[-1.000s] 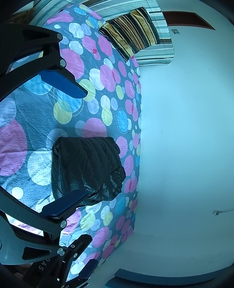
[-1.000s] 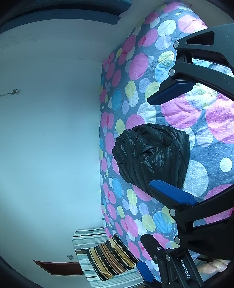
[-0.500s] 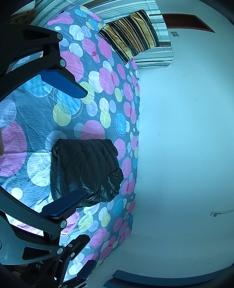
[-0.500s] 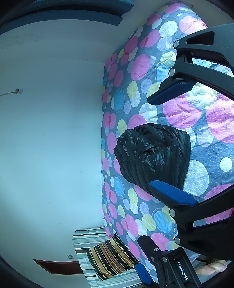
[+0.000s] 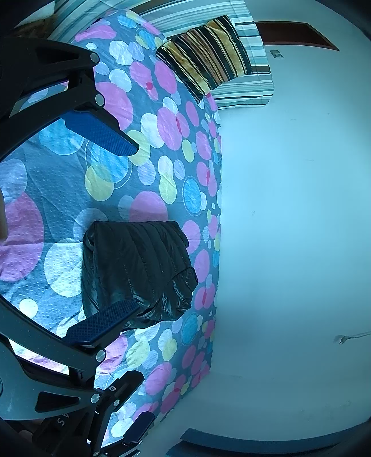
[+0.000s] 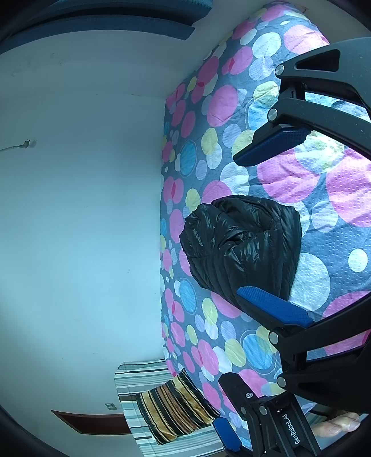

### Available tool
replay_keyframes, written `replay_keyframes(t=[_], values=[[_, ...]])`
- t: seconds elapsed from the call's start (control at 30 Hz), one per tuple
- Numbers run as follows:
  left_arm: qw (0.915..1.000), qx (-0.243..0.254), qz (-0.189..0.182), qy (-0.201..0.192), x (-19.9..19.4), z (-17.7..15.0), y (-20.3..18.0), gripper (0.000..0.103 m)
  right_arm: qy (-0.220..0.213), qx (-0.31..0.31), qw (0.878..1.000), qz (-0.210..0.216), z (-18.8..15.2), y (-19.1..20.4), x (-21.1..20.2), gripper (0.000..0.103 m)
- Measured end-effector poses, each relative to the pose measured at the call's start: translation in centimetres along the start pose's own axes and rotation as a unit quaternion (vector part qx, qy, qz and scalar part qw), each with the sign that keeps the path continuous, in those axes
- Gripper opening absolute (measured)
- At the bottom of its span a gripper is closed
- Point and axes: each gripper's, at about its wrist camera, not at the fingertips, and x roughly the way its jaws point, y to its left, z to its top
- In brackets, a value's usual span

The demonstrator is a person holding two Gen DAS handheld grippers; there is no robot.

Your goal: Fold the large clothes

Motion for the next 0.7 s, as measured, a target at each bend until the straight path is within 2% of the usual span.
replay_keyframes(t=[0.7], values=[[0.9999,0.006,-0.008,0.005,0.33,-0.24,0.30,0.101,0.003,-0.001,1.000,0.000,-0.17,0.03,0.15,0.085]])
